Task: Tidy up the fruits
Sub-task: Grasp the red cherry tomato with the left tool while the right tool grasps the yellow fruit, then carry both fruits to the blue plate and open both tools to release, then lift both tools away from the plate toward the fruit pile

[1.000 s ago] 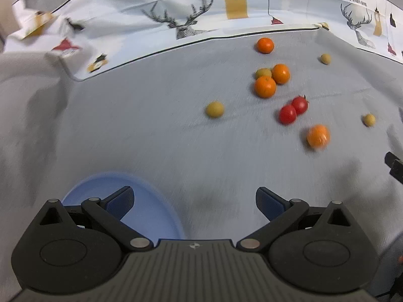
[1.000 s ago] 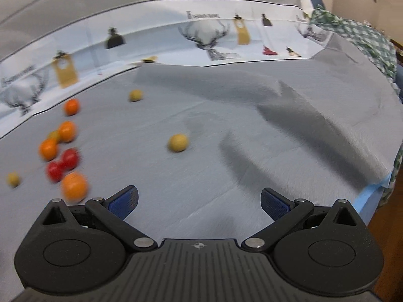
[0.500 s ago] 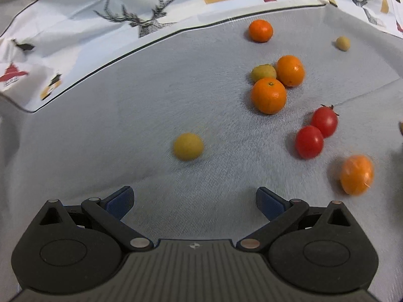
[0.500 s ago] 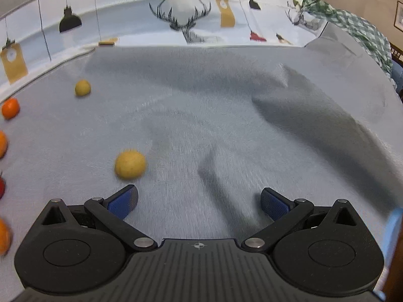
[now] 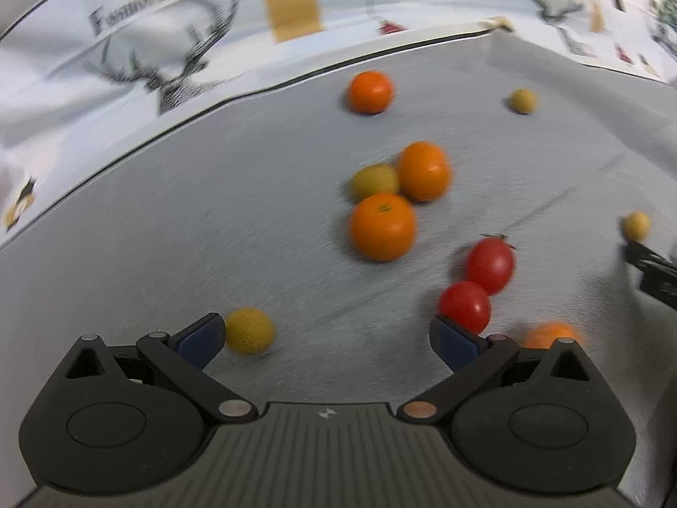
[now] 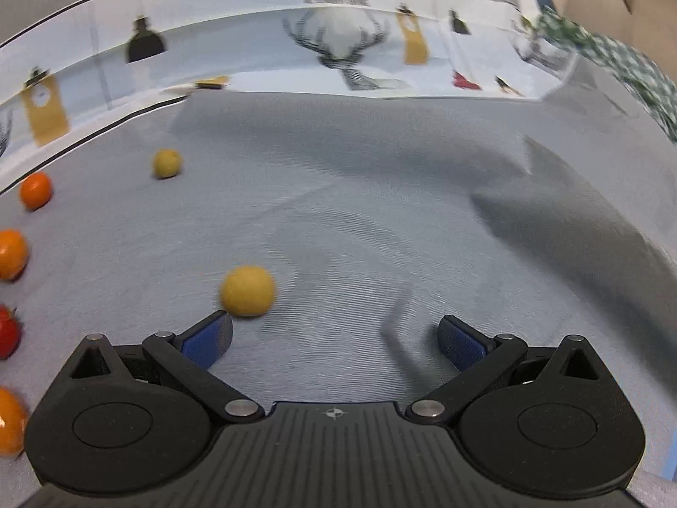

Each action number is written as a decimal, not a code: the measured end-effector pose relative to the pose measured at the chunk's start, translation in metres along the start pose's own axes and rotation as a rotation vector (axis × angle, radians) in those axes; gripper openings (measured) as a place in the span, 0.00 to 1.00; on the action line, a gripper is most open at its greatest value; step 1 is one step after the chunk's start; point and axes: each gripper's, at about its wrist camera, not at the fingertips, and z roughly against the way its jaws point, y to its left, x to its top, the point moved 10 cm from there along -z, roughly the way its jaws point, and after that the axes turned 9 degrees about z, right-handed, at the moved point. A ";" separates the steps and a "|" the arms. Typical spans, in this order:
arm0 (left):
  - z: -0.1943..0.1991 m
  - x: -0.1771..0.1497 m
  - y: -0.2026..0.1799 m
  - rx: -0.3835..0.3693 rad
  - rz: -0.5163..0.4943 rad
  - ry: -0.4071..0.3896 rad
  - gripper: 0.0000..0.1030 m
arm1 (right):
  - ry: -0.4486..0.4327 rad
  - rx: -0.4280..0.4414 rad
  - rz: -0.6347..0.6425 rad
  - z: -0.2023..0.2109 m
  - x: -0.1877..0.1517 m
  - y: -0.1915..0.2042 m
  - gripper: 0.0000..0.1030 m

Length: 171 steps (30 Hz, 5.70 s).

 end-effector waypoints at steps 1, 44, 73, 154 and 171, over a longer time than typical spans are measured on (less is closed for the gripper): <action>0.003 0.000 -0.004 -0.019 -0.017 0.000 1.00 | -0.003 0.005 0.007 0.000 0.001 0.002 1.00; 0.088 -0.011 -0.010 -0.065 0.041 -0.072 0.30 | -0.217 0.108 -0.001 0.054 0.034 0.005 0.29; 0.333 -0.183 0.169 0.058 0.417 -0.175 0.30 | -0.203 0.775 0.323 0.392 -0.035 0.219 0.29; 0.430 -0.206 0.156 0.217 0.488 -0.025 1.00 | -0.148 0.645 0.204 0.439 -0.044 0.129 0.94; 0.447 -0.202 0.140 0.202 0.468 -0.048 1.00 | -0.155 0.623 0.141 0.443 -0.048 0.103 0.95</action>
